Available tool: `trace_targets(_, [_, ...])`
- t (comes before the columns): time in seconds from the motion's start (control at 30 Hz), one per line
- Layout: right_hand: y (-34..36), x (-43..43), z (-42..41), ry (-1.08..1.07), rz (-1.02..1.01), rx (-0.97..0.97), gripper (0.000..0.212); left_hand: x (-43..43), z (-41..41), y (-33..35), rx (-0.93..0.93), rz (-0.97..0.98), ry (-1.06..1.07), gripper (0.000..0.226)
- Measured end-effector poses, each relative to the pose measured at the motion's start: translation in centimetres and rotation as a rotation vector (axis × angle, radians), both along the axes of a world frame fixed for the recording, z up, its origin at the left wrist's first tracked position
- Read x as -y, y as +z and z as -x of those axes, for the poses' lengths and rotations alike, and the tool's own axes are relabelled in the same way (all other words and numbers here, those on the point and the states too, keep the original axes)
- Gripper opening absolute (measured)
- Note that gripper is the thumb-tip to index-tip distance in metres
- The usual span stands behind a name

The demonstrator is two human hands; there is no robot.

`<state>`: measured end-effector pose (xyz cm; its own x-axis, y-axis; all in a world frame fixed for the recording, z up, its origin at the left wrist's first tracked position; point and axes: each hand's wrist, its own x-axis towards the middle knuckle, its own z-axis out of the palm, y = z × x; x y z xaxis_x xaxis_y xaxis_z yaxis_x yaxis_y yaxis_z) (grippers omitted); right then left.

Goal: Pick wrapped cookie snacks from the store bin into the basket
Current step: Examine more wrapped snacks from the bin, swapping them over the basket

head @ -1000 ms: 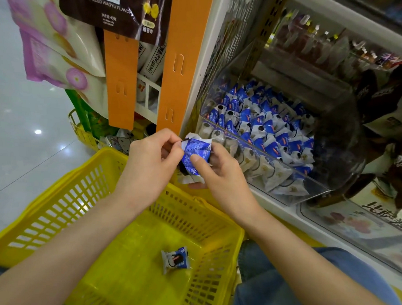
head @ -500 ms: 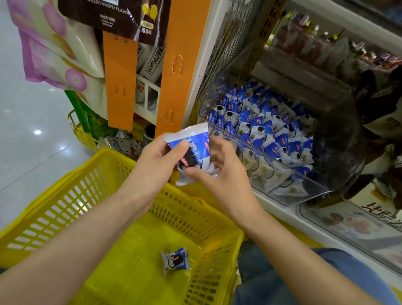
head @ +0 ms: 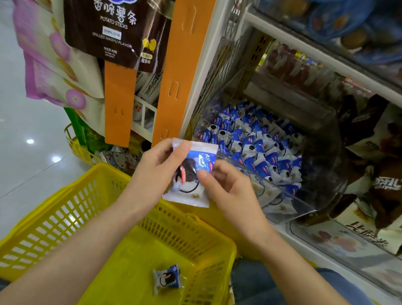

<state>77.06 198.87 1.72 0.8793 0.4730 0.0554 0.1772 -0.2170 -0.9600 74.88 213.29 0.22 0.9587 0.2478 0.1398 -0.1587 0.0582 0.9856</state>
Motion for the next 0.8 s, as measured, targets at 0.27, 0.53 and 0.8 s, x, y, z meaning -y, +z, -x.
trace_targets(0.27, [2.1,1.1,-1.7,-0.175,0.04,0.186,0.024,0.9,-1.1,1.4,-0.052,0.058,-0.147,0.028])
trace_targets(0.53, [4.3,1.6,-9.6,-0.226,0.145,0.301,0.021,1.0,-3.2,1.8,-0.025,0.181,-0.113,0.014])
trace_targets(0.8, [2.5,2.6,-23.5,-0.489,0.758,0.264,0.028,-0.2,-4.3,1.9,0.007,0.176,-0.035,0.022])
